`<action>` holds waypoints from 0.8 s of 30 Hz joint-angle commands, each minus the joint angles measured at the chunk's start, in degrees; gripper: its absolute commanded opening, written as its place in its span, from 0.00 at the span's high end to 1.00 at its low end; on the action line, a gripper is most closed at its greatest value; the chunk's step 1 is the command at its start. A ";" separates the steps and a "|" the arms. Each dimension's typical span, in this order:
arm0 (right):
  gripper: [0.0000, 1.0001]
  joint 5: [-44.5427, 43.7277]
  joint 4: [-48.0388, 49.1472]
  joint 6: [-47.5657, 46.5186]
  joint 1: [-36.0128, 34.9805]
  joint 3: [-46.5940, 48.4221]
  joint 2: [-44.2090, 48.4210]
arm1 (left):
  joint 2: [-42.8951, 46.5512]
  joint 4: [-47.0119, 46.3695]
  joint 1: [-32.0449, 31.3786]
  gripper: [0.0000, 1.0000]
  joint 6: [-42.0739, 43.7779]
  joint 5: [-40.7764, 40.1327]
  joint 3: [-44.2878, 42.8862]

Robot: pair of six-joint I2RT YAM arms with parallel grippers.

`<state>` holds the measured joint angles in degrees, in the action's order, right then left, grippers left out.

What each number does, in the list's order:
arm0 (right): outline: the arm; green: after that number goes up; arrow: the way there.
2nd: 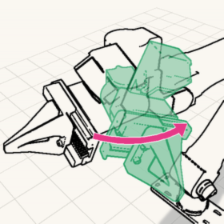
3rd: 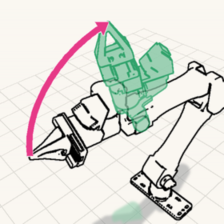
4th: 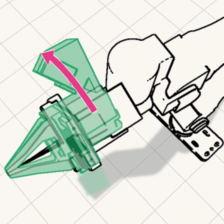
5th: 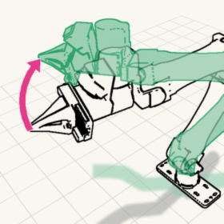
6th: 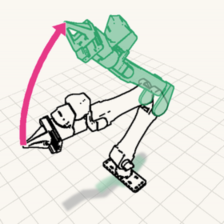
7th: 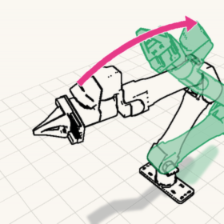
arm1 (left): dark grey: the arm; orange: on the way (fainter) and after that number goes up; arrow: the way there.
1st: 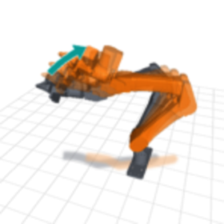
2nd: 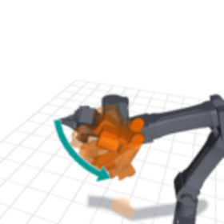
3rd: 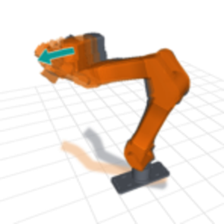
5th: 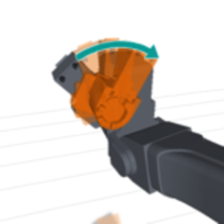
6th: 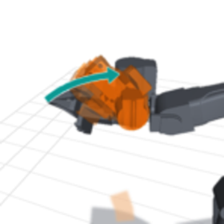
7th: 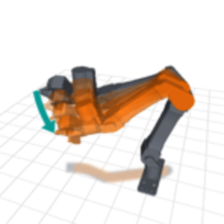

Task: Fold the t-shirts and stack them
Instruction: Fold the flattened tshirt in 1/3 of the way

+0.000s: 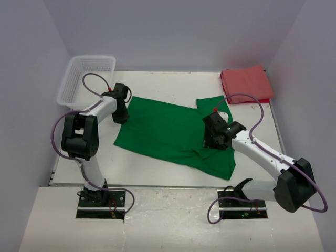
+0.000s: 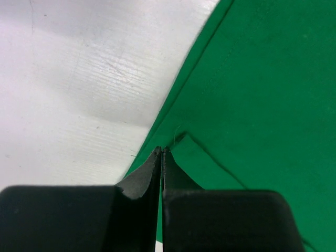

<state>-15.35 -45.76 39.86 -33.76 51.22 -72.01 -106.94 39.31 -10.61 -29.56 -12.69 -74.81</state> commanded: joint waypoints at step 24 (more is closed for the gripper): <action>0.44 1.91 1.46 -0.92 -0.26 -0.07 -0.59 | -3.28 -3.54 -0.02 0.73 2.31 8.03 0.19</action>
<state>-13.72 -44.93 39.42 -33.76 51.05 -73.23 -109.21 37.52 -10.55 -28.42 -6.50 -74.74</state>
